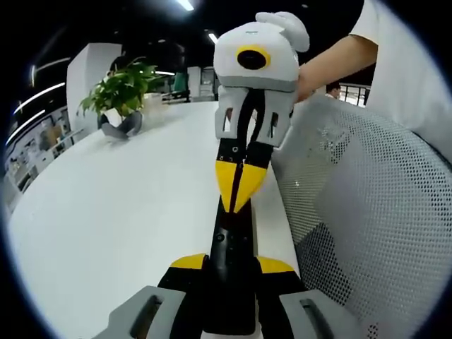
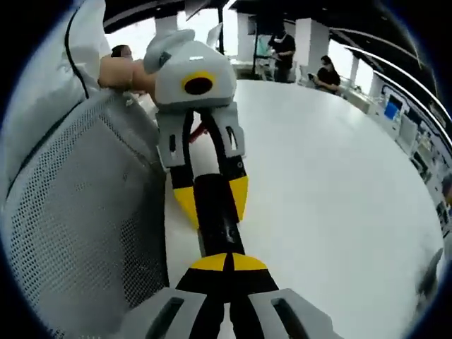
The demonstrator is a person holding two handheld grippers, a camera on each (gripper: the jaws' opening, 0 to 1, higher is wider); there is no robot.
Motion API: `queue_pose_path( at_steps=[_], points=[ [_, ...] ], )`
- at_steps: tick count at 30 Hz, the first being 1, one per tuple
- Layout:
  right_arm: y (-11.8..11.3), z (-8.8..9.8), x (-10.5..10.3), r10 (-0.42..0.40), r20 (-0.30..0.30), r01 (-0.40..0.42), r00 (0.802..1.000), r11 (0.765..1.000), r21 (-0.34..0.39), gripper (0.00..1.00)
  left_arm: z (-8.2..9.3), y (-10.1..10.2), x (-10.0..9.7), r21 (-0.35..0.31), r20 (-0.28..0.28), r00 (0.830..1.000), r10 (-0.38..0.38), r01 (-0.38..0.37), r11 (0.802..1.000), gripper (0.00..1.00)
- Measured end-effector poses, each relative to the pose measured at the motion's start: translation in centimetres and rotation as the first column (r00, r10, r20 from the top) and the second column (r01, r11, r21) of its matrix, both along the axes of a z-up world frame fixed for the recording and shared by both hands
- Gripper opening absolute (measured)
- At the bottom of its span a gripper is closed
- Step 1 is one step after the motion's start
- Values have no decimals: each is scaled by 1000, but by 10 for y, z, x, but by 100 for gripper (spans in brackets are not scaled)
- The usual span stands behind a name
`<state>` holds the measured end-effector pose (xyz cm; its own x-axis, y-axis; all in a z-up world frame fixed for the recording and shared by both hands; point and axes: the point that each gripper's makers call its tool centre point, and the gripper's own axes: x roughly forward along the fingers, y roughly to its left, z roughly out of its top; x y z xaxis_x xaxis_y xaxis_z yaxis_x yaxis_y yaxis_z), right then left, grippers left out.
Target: Press the specified remote control buttons in sequence, fully releasing each button before pressing the next.
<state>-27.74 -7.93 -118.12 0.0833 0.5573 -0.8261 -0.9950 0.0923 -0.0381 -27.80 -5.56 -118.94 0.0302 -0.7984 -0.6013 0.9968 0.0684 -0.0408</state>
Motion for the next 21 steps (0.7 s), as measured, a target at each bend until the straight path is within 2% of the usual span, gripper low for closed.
queue_pose_path(
  at_steps=[1,2,3,5,7,8,12,15,18,21],
  points=[
    [-4,-6,0,32,17,-30,999,998,-64,0,0,0,0,0,-1,1000,0,0,1000,25],
    [3,0,0,83,48,-81,995,996,-36,0,0,0,0,0,-2,1000,1,-1,1000,25],
    [0,-1,-1,109,53,-104,993,991,-86,0,0,0,0,-1,-2,1000,0,0,1000,25],
    [0,-2,-3,175,82,-163,981,978,-132,0,0,0,0,-1,-2,1000,0,0,1000,25],
    [0,-2,-4,237,103,-219,966,962,-163,0,-1,0,0,-1,-1,1000,0,0,1000,25],
    [0,-3,-4,246,96,-227,965,959,-170,0,-1,0,0,0,0,1000,0,0,1000,25],
    [0,-3,-2,207,46,-197,977,965,-171,0,-1,0,0,0,0,1000,0,0,1000,25],
    [1,-4,-1,167,41,-157,985,971,-182,0,-1,0,0,0,0,1000,0,0,1000,25],
    [0,-4,0,47,36,-42,998,989,-144,0,-1,0,0,-5,-4,1000,3,-3,1000,25],
    [0,-3,2,-66,11,67,998,996,-66,0,0,0,0,-5,-4,1000,3,-4,1000,25]
  ],
)
